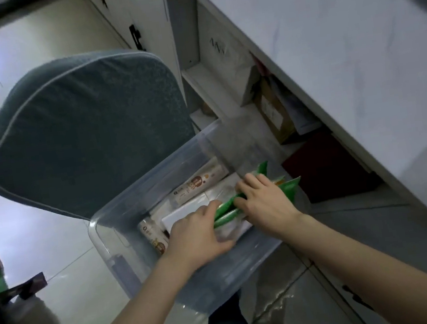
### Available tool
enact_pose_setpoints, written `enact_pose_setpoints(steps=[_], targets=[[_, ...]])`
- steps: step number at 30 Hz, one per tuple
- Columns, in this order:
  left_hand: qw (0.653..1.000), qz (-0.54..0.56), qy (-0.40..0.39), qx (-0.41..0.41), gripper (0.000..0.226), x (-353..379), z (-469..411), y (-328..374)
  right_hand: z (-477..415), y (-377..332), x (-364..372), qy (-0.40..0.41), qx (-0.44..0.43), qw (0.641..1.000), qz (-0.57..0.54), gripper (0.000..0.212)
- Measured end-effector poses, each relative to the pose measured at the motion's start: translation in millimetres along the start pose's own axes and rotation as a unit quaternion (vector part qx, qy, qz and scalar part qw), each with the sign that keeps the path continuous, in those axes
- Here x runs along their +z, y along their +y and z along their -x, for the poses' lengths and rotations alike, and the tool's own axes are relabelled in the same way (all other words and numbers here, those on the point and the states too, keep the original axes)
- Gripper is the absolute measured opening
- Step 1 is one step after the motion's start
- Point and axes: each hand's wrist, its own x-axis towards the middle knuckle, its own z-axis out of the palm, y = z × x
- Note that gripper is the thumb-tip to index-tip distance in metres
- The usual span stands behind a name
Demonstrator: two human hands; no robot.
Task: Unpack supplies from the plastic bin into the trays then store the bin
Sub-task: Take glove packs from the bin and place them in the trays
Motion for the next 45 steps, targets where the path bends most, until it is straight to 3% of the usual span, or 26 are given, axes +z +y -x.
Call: enact_pose_setpoints(steps=[5,12,19,24,29,33,36,42,45], targets=[[0.996,-0.044,0.047,0.058,0.047,-37,40,55,75,-2,-66,0.088,0.024,0.996,0.008,0.011],[0.963,-0.085,0.147,0.21,0.04,-105,96,164,200,2,-175,0.07,0.124,0.989,-0.024,0.026],[0.955,0.027,0.186,0.228,0.044,-135,113,292,319,32,-251,0.189,0.231,0.947,0.122,0.046],[0.955,0.166,0.129,0.209,0.039,-129,98,376,394,62,-270,0.253,0.399,0.874,0.111,0.079],[0.945,0.249,0.077,0.198,0.036,-109,65,435,433,88,-240,0.301,0.515,0.802,0.042,0.081],[0.916,0.365,0.008,0.167,0.039,-91,24,470,446,122,-204,0.275,0.606,0.731,-0.152,0.083],[0.89,0.428,-0.05,0.148,0.049,-77,-17,487,444,152,-182,0.295,0.614,0.659,-0.319,0.077],[0.895,0.417,-0.115,0.108,0.06,-50,-88,509,422,211,-151,0.354,0.629,0.51,-0.467,0.086],[0.928,0.332,-0.122,0.115,0.052,-43,-111,513,412,234,-139,0.361,0.645,0.481,-0.472,0.077]])
